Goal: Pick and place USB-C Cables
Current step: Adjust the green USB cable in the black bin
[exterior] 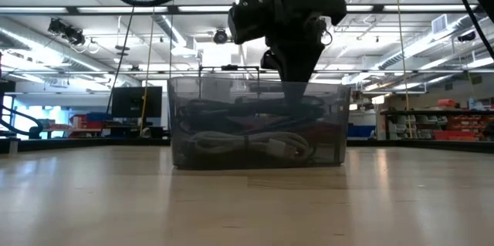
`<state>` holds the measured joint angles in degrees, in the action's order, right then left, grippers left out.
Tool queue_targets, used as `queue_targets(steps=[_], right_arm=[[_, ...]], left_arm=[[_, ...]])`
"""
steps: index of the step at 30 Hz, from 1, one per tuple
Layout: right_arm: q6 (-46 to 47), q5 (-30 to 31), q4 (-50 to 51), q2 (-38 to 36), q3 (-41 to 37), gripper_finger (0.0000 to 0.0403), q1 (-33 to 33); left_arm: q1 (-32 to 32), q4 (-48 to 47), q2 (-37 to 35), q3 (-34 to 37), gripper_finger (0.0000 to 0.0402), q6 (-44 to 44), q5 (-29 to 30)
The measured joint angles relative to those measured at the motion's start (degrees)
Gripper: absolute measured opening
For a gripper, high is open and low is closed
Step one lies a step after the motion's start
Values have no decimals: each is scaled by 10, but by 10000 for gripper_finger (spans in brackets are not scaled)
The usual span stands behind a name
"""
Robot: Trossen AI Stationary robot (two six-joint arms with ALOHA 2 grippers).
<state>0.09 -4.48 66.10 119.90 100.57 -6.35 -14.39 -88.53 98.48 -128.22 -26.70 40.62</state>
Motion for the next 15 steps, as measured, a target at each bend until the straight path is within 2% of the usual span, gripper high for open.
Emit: queue_targets(steps=[2,10,15], right_arm=[[0,-1,-5,0,0,18,-3],[3,14,-4,0,0,101,-10],[-2,43,32,0,21,121,-10]], left_arm=[[0,1,0,0,13,4,0],[0,2,0,0,13,4,0],[0,2,0,0,13,4,0]])
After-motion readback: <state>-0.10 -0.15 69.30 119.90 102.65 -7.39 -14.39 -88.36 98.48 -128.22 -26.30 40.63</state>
